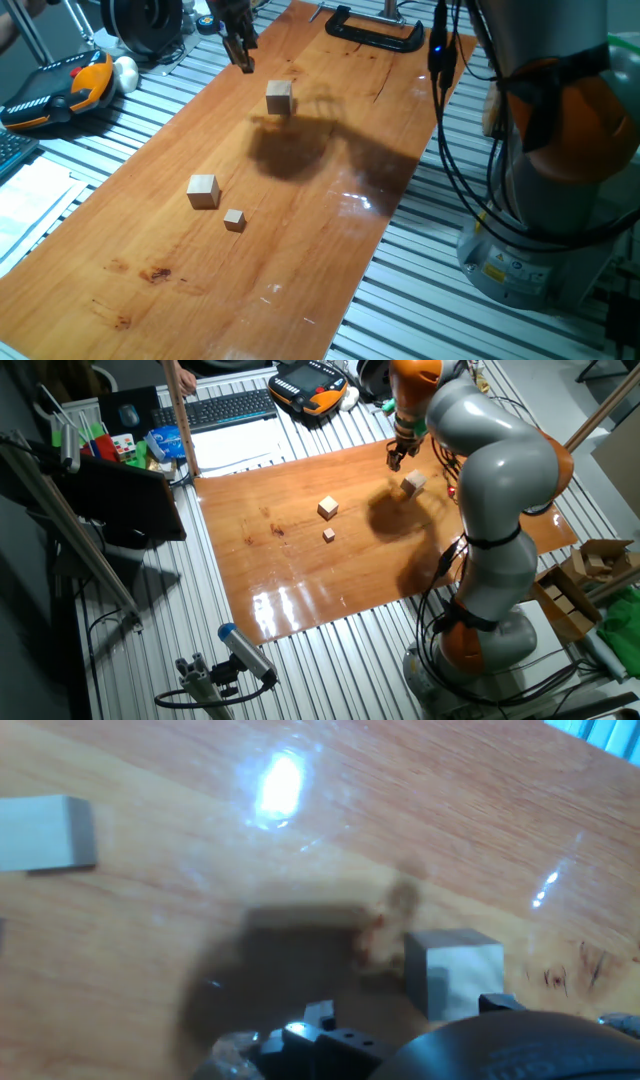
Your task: Pick up the small block on the left and move it to the right
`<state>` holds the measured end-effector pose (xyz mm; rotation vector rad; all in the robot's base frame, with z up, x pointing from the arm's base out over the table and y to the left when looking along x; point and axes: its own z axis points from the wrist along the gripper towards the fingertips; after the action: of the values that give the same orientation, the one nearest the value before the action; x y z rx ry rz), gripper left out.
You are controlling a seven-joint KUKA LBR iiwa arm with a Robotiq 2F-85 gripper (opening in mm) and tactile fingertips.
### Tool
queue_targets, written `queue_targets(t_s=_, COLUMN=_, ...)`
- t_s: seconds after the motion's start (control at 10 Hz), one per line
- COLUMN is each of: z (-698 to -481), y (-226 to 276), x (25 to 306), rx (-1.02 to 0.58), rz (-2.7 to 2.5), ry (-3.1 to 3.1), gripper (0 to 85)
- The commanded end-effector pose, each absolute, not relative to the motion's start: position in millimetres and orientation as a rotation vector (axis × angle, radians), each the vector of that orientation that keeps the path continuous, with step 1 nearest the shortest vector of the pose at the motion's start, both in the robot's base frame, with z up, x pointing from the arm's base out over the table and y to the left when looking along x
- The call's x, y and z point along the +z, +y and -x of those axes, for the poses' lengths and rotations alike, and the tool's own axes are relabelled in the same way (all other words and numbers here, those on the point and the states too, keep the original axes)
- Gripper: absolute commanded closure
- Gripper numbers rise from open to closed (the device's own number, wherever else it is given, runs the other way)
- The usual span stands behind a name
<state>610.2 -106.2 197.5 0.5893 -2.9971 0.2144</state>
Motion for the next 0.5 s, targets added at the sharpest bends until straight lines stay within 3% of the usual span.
queue_targets(t_s=0.0, z=-614, y=-111, x=187, rx=0.207, rz=-0.59, ry=-2.995, gripper=11.0)
queue_targets(t_s=0.4, z=-623, y=-129, x=159, rx=0.199, rz=-0.585, ry=-2.98, gripper=8.3)
